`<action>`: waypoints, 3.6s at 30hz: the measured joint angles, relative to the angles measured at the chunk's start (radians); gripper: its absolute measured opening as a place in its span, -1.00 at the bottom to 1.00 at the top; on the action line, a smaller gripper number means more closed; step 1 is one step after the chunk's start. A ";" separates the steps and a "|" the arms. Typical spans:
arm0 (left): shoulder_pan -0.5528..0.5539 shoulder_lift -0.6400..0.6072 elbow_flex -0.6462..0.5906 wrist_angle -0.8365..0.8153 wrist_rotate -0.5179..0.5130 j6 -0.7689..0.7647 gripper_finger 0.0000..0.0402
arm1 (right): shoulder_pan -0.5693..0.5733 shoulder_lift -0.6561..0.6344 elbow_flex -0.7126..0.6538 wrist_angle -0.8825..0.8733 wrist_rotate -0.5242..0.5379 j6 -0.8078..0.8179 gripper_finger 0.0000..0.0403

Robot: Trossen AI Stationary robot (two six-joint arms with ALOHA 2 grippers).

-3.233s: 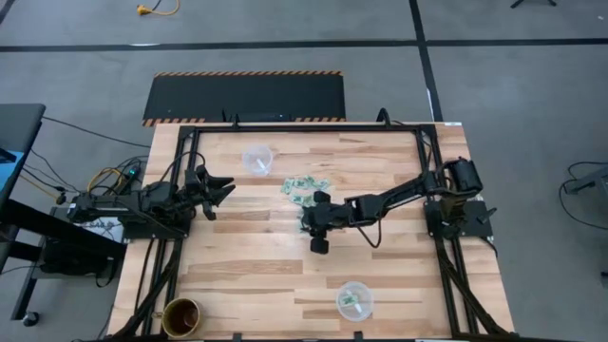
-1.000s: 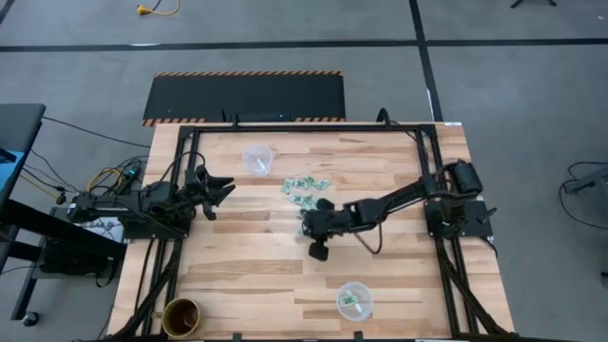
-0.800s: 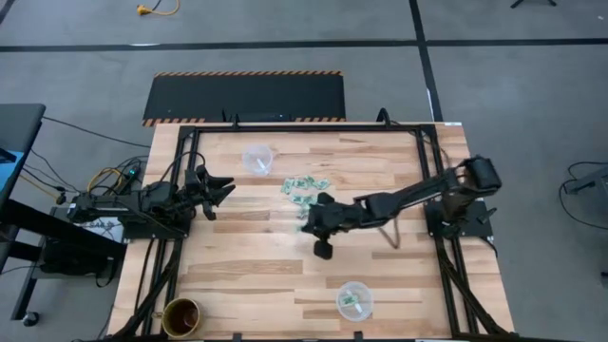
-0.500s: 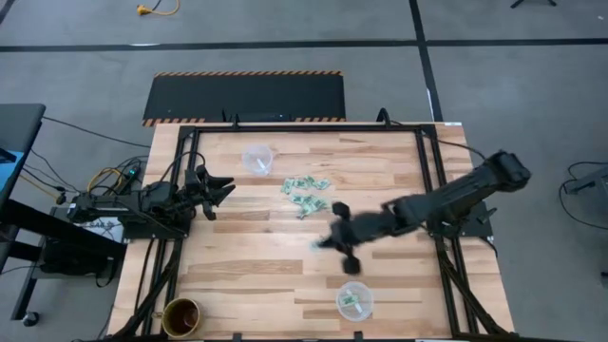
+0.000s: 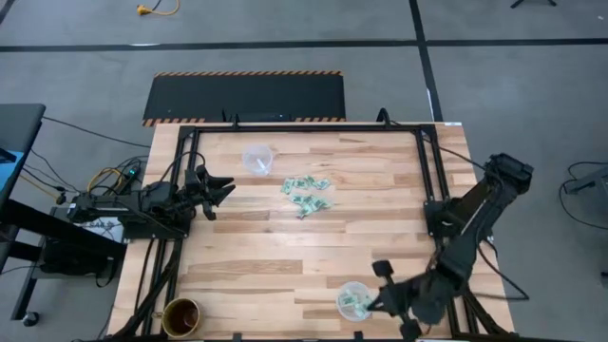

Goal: Pick and place Stevia / Truvia into bins
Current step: Put the white stevia packet into the bottom transparent container

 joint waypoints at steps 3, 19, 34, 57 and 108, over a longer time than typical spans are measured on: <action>0.000 0.000 0.000 0.000 0.000 0.000 -0.35 | 0.025 0.037 0.000 0.000 0.024 0.038 -1.00; 0.000 0.000 0.000 0.000 0.000 0.000 -0.35 | -0.007 0.110 0.000 0.005 0.028 0.053 -0.81; 0.000 0.000 0.000 0.000 0.000 0.000 -0.35 | -0.096 0.065 0.000 -0.050 0.040 0.023 -0.47; 0.000 0.000 0.000 0.000 0.000 0.000 -0.35 | -0.782 0.015 -0.002 0.041 -0.014 -0.164 -0.51; 0.000 0.010 0.000 0.000 0.003 0.000 -0.35 | -0.986 0.338 0.000 0.011 -0.273 -0.031 -0.15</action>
